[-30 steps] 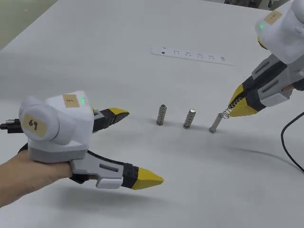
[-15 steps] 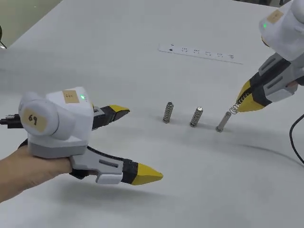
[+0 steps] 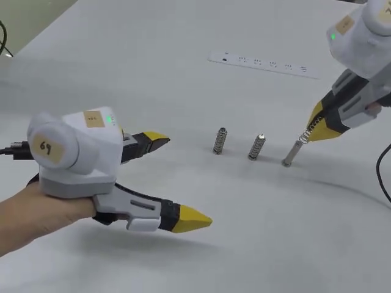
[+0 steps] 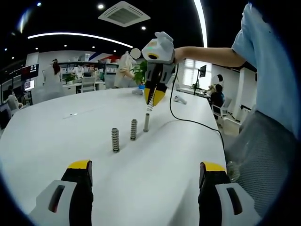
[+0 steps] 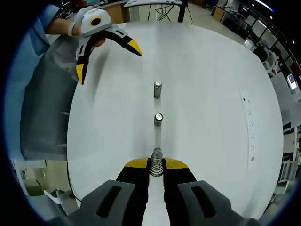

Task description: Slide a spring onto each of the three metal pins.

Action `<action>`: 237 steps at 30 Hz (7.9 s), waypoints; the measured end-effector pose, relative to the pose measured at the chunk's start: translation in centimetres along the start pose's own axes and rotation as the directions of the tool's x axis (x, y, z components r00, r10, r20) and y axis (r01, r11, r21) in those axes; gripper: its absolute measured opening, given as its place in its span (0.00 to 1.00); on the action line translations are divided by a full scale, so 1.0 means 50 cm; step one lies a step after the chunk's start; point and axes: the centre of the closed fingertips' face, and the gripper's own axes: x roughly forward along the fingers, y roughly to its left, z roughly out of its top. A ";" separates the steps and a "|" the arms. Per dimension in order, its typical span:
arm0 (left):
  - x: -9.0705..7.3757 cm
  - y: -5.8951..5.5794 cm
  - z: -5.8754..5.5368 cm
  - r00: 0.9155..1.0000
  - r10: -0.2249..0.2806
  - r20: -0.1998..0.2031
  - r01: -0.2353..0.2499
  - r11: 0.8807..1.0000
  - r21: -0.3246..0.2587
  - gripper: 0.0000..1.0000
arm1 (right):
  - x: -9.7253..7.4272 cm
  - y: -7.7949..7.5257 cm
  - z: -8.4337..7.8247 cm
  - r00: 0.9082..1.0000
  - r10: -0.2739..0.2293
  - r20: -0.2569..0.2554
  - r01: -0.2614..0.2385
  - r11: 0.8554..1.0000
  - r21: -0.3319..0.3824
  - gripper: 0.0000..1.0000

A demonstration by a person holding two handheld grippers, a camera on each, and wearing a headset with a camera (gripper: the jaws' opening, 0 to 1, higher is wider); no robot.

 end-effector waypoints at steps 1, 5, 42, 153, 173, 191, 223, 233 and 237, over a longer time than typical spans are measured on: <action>0.000 0.000 -0.001 1.000 0.001 0.000 -0.001 1.000 -0.001 0.92 | 0.001 -0.001 0.000 1.000 -0.003 -0.007 0.003 1.000 -0.009 0.08; -0.002 0.002 -0.003 1.000 0.002 -0.001 -0.002 1.000 -0.004 0.92 | 0.006 -0.001 0.001 1.000 0.003 -0.013 -0.003 1.000 -0.009 0.08; 0.005 -0.002 -0.019 1.000 -0.012 -0.019 0.012 1.000 -0.029 0.88 | 0.020 -0.002 -0.005 0.999 0.012 -0.045 -0.013 0.999 -0.030 0.08; 0.006 0.002 -0.034 0.999 -0.019 -0.039 0.016 0.998 -0.055 0.87 | 0.132 0.003 -0.021 0.993 -0.014 0.114 0.001 0.993 0.117 0.89; 0.001 0.005 -0.012 0.999 -0.004 -0.036 0.003 1.000 -0.029 0.91 | 0.094 0.065 -0.047 0.952 -0.128 0.279 0.042 0.955 0.293 0.99; -0.029 0.005 0.002 0.999 0.047 -0.019 -0.048 0.997 -0.054 0.94 | 0.041 0.147 -0.095 0.905 -0.238 0.353 0.063 0.895 0.442 0.99; -0.075 -0.052 0.024 0.995 0.100 -0.025 -0.102 0.991 -0.088 0.96 | -0.035 0.272 -0.132 0.747 -0.487 0.453 0.066 0.731 0.679 0.99; -0.075 -0.041 0.041 0.991 0.133 0.006 -0.132 0.985 -0.108 0.96 | -0.039 0.287 -0.145 0.764 -0.485 0.426 0.080 0.725 0.684 0.99; -0.083 -0.038 0.044 0.990 0.141 0.010 -0.139 0.984 -0.110 0.96 | -0.045 0.285 -0.142 0.758 -0.493 0.427 0.080 0.721 0.688 0.98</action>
